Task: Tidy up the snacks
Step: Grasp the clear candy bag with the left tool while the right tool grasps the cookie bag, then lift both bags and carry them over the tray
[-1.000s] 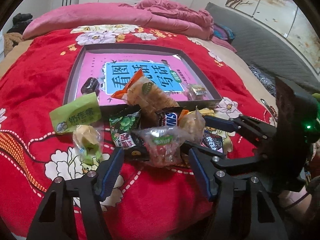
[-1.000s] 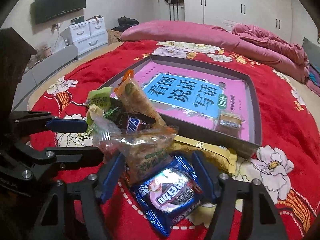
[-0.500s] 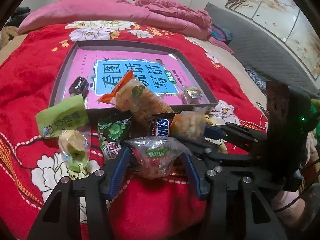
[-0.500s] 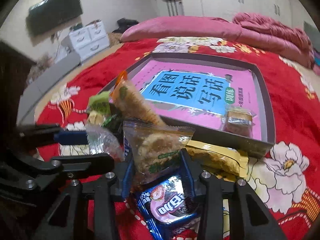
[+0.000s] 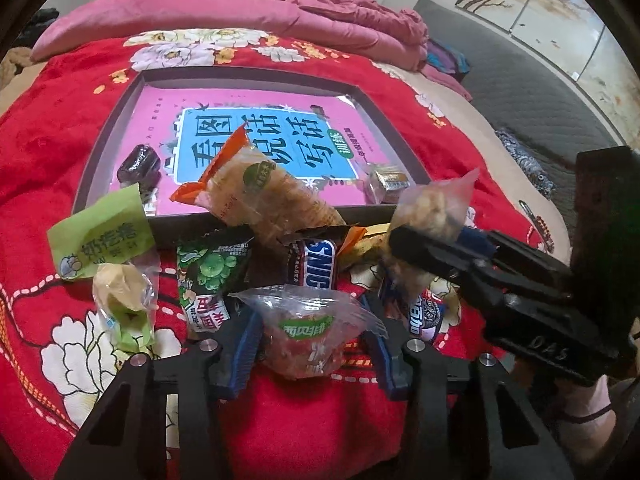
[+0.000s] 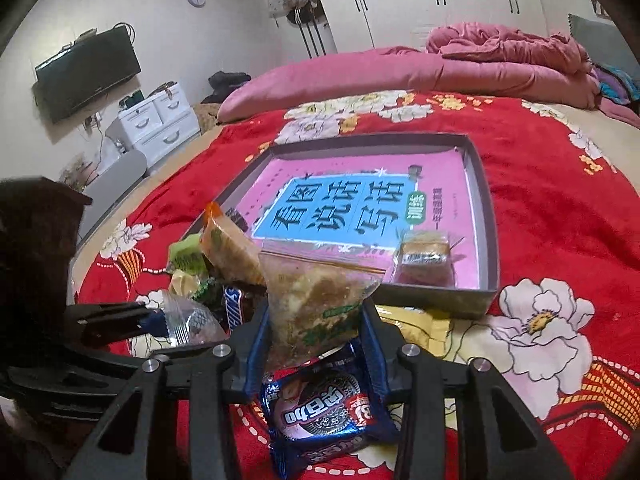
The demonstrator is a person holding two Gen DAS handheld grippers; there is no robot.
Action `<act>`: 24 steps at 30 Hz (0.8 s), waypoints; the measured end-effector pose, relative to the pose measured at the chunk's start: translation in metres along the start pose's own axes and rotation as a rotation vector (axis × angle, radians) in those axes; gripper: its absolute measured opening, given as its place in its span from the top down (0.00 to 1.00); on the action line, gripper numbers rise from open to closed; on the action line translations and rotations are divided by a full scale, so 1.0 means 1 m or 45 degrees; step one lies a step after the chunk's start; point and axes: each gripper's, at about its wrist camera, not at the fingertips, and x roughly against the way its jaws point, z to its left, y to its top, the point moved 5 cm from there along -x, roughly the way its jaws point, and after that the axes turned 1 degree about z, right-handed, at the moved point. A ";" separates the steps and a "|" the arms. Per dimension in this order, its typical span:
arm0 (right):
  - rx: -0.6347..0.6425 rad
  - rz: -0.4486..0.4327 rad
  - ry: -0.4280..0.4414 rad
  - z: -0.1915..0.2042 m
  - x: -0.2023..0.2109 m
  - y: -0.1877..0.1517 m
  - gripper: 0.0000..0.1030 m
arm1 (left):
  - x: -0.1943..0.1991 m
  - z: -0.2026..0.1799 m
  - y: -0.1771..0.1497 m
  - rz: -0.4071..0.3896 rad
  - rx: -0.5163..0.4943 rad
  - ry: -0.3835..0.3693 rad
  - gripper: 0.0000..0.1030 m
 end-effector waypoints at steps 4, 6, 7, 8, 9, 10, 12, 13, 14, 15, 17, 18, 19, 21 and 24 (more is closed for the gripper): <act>-0.034 -0.022 -0.007 -0.007 0.005 0.003 0.59 | -0.002 0.000 -0.001 0.015 -0.006 0.003 0.61; -0.038 -0.033 -0.012 -0.008 0.007 0.005 0.59 | -0.003 -0.002 -0.002 0.020 -0.024 0.020 0.61; -0.038 -0.038 -0.013 -0.008 0.008 0.005 0.59 | -0.002 -0.003 -0.003 0.020 -0.033 0.025 0.61; -0.037 -0.041 -0.012 -0.008 0.008 0.005 0.59 | -0.002 -0.004 -0.003 0.017 -0.040 0.029 0.62; -0.034 -0.045 -0.014 -0.007 0.009 0.006 0.59 | 0.000 -0.005 -0.003 0.012 -0.045 0.029 0.62; -0.031 -0.048 -0.015 -0.007 0.009 0.006 0.59 | 0.001 -0.005 -0.003 0.008 -0.045 0.023 0.62; -0.025 -0.053 -0.016 -0.005 0.010 0.006 0.59 | 0.007 -0.006 -0.001 -0.015 -0.041 0.010 0.62; -0.022 -0.056 -0.014 -0.004 0.010 0.007 0.59 | 0.010 -0.006 -0.002 -0.027 -0.041 0.007 0.62; -0.020 -0.060 -0.011 -0.004 0.011 0.007 0.59 | 0.014 -0.006 0.000 -0.049 -0.045 0.011 0.62; -0.020 -0.061 -0.006 -0.004 0.011 0.007 0.59 | 0.019 -0.006 0.001 -0.071 -0.051 0.016 0.62; -0.017 -0.062 0.003 -0.003 0.011 0.008 0.59 | 0.028 -0.006 0.003 -0.112 -0.053 0.014 0.62; -0.013 -0.067 0.001 -0.002 0.011 0.008 0.59 | 0.031 -0.006 0.003 -0.126 -0.053 0.019 0.62; -0.012 -0.070 0.002 -0.002 0.012 0.008 0.59 | 0.035 -0.005 0.004 -0.143 -0.048 0.019 0.62; -0.014 -0.084 0.006 -0.002 0.014 0.010 0.59 | 0.041 -0.002 0.006 -0.165 -0.031 0.013 0.62; -0.018 -0.100 0.013 -0.001 0.017 0.012 0.59 | 0.047 0.003 0.008 -0.180 0.003 -0.009 0.62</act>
